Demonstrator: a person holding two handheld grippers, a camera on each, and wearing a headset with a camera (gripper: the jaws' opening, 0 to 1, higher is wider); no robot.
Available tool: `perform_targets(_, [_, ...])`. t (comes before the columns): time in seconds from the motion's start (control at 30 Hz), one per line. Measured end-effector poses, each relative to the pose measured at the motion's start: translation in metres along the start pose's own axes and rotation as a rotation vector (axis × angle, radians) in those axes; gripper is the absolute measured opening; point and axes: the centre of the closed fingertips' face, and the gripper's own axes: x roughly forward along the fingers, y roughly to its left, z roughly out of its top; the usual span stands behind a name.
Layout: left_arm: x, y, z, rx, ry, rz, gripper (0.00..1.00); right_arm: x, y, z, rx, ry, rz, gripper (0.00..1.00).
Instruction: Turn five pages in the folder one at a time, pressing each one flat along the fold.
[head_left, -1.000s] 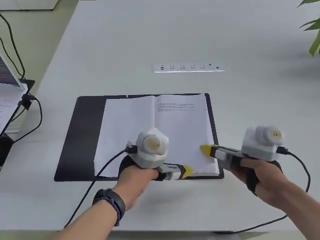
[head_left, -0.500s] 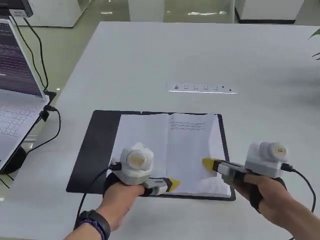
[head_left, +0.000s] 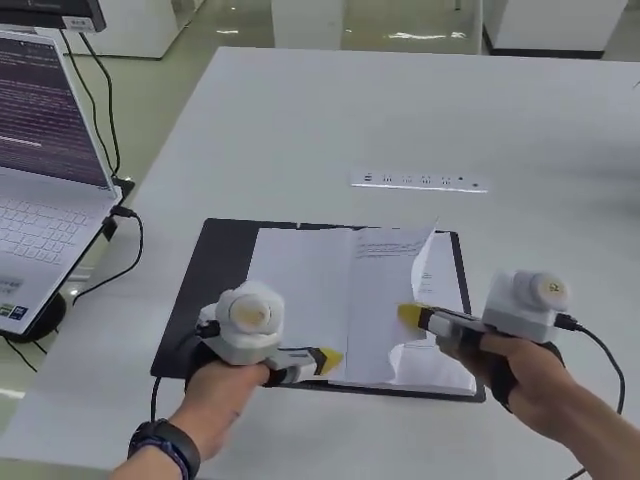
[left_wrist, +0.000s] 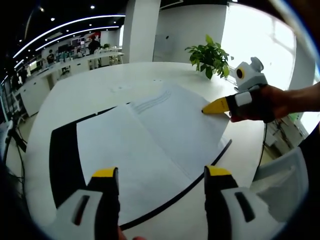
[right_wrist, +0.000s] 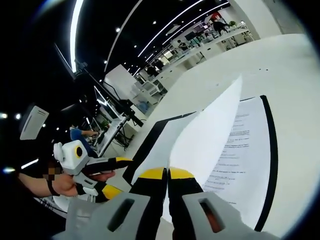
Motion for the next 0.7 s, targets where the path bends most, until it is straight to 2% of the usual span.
perform_targets(0.37, [-0.024, 0.02, -0.007, -0.034, -0.025, 0.044, 0.69, 0.024, 0.027, -0.001, -0.026, 0.02, 0.046, 0.0])
perform_targets(0.7, [-0.037, 0.029, -0.014, -0.034, -0.028, 0.058, 0.7, 0.037, 0.042, 0.001, -0.038, 0.029, 0.07, 0.0])
